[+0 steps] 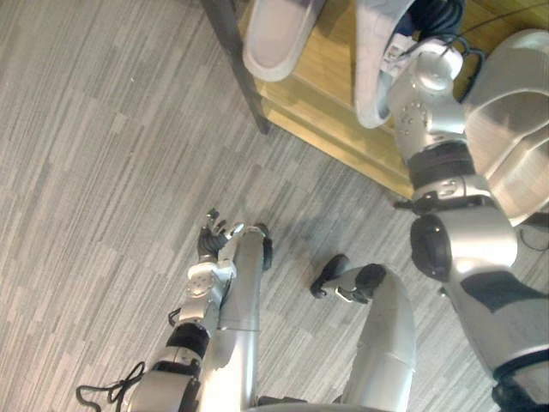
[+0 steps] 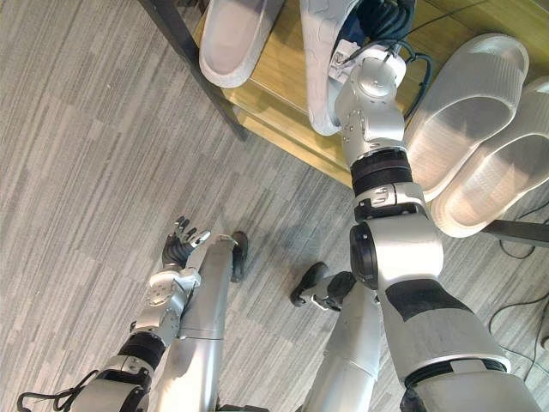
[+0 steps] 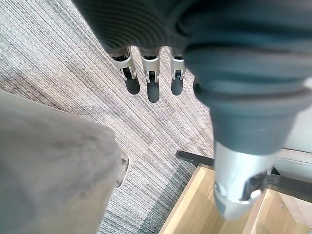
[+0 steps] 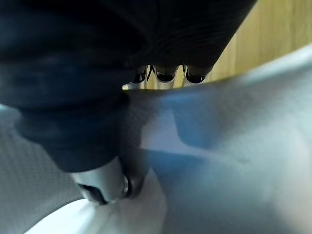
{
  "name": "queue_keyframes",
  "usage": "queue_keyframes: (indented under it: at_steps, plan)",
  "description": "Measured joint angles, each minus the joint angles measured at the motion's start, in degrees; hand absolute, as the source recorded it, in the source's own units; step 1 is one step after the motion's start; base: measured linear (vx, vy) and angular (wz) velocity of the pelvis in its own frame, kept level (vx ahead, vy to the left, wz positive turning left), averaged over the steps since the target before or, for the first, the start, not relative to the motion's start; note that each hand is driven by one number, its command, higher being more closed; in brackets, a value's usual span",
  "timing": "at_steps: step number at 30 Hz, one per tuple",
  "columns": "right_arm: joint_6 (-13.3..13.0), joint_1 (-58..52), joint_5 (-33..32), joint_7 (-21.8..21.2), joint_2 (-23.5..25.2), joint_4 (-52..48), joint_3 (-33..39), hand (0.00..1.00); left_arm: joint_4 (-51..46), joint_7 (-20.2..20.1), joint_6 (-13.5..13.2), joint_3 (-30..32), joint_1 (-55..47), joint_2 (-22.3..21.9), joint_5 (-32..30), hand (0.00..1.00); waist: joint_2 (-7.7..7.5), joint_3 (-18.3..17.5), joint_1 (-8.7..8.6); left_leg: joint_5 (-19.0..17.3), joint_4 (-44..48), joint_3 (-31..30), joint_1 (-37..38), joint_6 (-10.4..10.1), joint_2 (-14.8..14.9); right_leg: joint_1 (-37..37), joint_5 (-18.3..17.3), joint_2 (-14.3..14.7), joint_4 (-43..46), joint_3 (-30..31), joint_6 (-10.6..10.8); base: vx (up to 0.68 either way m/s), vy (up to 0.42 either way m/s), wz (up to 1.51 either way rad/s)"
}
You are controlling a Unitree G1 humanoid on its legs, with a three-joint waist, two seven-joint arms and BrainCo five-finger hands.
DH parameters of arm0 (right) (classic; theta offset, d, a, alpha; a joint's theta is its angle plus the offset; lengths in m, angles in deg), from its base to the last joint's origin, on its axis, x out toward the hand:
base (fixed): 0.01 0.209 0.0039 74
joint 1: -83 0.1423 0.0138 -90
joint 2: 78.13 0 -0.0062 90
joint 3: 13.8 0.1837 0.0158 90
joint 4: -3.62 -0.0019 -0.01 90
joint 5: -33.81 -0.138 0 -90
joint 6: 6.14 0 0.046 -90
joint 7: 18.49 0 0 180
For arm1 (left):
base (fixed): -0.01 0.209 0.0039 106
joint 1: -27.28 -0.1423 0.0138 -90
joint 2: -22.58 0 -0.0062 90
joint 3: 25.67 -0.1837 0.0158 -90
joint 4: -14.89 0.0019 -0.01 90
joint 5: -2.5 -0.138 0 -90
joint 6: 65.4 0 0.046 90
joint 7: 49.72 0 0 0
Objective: Organize the slippers on the shoe rack
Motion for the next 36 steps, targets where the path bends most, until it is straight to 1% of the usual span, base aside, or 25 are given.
queue_keyframes:
  at_steps: [7,13,22,28,32,34,36]
  plan:
    - [-0.2,0.6,-4.2,-0.1,0.0,0.0,0.0,0.00,0.0,0.0,0.1,-0.1,0.1,-0.2,0.0,0.00,0.16,-0.1,0.19,0.3,-0.1,-0.2,-0.2,-0.1,-0.2,0.0,0.0,-0.1,0.0,-0.2,0.0,0.00,0.000,0.00]
    - [-0.4,1.9,-4.2,-0.1,-0.7,1.6,0.1,0.00,-0.1,-0.1,0.1,-1.0,0.4,-0.3,0.7,0.00,0.38,-0.2,0.25,1.1,-0.8,-0.8,-0.9,-0.4,-1.0,0.0,-0.1,-0.6,0.0,-1.3,-0.3,0.01,0.001,0.10]
    - [-0.4,1.9,-3.9,-0.1,-1.6,2.8,0.3,0.00,-0.1,-0.1,0.1,-1.2,0.5,-0.2,1.2,0.00,0.42,-0.2,0.27,1.3,-0.9,-0.8,-1.0,-0.4,-1.0,0.0,-0.1,-0.7,-0.1,-1.3,-0.3,0.02,0.008,0.01]
    - [0.1,1.6,0.8,0.0,-1.9,3.6,0.8,0.00,-0.1,0.1,0.5,-1.2,0.4,-0.2,2.2,0.00,0.51,-0.3,0.26,1.3,-0.9,-0.7,-1.0,-0.4,-0.7,-0.1,-0.1,-0.5,-0.1,-1.3,-0.3,0.03,0.012,-0.02]
    - [0.6,0.7,4.9,0.3,-1.9,3.6,1.3,0.00,-0.1,0.1,0.5,-1.2,0.4,0.3,2.3,0.00,0.52,-0.3,0.16,1.3,-0.5,-0.2,-1.0,-0.4,0.2,-0.1,-0.1,0.0,-0.1,-1.2,-0.4,0.03,0.013,-0.05]
    - [0.6,0.2,5.2,0.7,-1.9,3.4,1.5,0.00,-0.1,0.1,0.5,-1.2,0.4,0.4,2.3,0.00,0.53,-0.3,0.16,1.3,-0.4,-0.2,-1.0,-0.4,0.4,-0.1,-0.1,0.1,-0.1,-1.2,-0.4,0.02,0.015,-0.05]
    - [0.6,-0.9,7.1,0.8,-1.9,3.0,2.2,0.00,0.0,0.2,0.5,-1.2,0.4,0.5,2.3,0.00,0.53,-0.3,0.17,1.3,-0.3,-0.1,-1.0,-0.4,0.7,-0.1,0.0,0.3,-0.1,-1.2,-0.6,0.02,0.019,-0.05]
